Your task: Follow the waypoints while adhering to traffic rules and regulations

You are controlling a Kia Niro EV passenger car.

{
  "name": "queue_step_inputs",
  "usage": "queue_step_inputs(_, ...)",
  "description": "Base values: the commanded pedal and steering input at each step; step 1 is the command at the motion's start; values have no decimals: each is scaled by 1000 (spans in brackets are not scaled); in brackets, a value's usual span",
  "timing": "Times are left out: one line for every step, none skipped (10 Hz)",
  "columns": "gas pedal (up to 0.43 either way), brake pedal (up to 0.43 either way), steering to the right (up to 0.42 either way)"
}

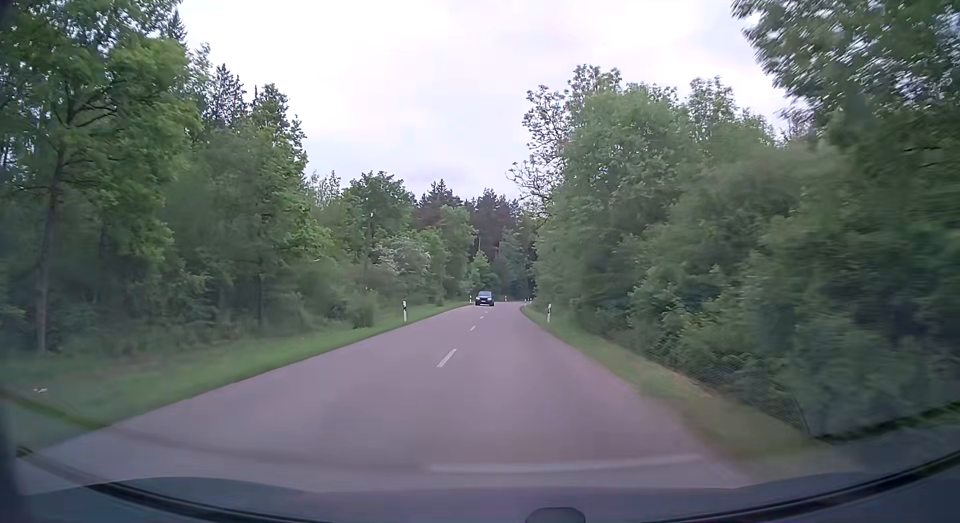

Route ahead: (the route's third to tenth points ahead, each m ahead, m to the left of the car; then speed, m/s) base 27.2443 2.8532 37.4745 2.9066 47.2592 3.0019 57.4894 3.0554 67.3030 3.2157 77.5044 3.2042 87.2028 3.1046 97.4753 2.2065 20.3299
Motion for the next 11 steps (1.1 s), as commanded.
queue_step_inputs(240, 0, -4)
queue_step_inputs(240, 0, -4)
queue_step_inputs(240, 0, -4)
queue_step_inputs(240, 0, -4)
queue_step_inputs(240, 0, -4)
queue_step_inputs(240, 0, -4)
queue_step_inputs(240, 0, -4)
queue_step_inputs(240, 0, -4)
queue_step_inputs(240, 0, -3)
queue_step_inputs(240, 0, -3)
queue_step_inputs(240, 0, -3)
